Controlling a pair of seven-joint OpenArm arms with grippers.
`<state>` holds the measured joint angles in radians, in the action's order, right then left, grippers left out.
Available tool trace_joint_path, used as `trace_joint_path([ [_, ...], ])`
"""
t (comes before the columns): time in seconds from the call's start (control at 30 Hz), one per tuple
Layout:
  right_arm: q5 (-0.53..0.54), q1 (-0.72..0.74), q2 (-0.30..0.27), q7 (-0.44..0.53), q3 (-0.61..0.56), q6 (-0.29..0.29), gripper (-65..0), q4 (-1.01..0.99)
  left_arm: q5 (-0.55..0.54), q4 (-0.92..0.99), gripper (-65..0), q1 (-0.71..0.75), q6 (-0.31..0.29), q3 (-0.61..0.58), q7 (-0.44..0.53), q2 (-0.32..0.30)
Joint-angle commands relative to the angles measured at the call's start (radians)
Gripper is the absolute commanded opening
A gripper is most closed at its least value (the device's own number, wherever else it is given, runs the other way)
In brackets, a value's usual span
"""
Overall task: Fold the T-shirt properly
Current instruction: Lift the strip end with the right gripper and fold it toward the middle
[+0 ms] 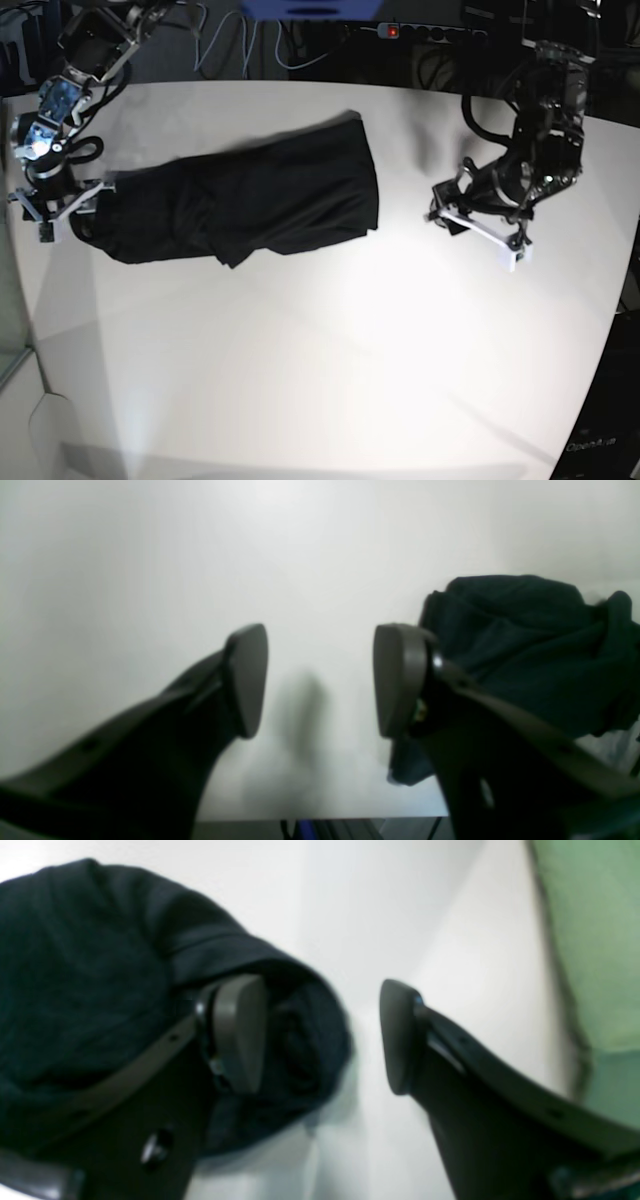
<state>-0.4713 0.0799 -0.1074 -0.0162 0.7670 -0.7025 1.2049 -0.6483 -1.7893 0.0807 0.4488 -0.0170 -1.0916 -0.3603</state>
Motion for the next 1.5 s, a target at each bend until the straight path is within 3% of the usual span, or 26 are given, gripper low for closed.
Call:
trace_joint_path([
  [0.0, 0.013, 0.016, -0.018, 0.022, 0.001, 0.004, -28.1, 0.016, -0.003, -0.014, -31.8, -0.009, -0.002, 0.002, 0.012, -0.009],
  [0.5, 0.013, 0.007, -0.018, 0.023, 0.001, 0.004, -29.2, -0.066, -0.003, -0.016, -31.8, 0.008, -0.002, 0.007, 0.012, -0.018],
  [0.6, 0.013, 0.005, -0.015, 0.023, 0.001, 0.004, -36.9, -0.066, -0.003, -0.016, -31.8, 0.008, -0.002, 0.007, 0.012, -0.018],
  [0.8, 0.013, -0.015, -0.01, 0.023, -0.005, 0.004, -63.5, -0.066, -0.003, -0.016, -31.8, 0.008, -0.002, 0.004, 0.012, -0.016],
  [0.83, 0.013, -0.015, -0.002, 0.023, -0.005, 0.004, -65.0, -0.061, -0.003, -0.016, -31.8, 0.008, -0.002, 0.004, 0.012, -0.016],
  [0.97, 0.013, -0.015, 0.018, 0.023, -0.004, 0.004, -65.0, 0.006, -0.003, -0.016, -31.8, 0.008, -0.002, 0.004, 0.012, -0.015],
  [1.2, 0.015, -0.045, 0.102, 0.023, -0.011, 0.004, -65.0, 0.247, -0.003, -0.013, -31.8, 0.008, -0.002, 0.002, 0.012, -0.01],
  [1.47, 0.015, -0.147, 0.173, 0.023, -0.096, 0.004, -65.0, 0.465, -0.003, 0.006, -31.8, 0.006, -0.002, -0.053, 0.014, 0.007],
])
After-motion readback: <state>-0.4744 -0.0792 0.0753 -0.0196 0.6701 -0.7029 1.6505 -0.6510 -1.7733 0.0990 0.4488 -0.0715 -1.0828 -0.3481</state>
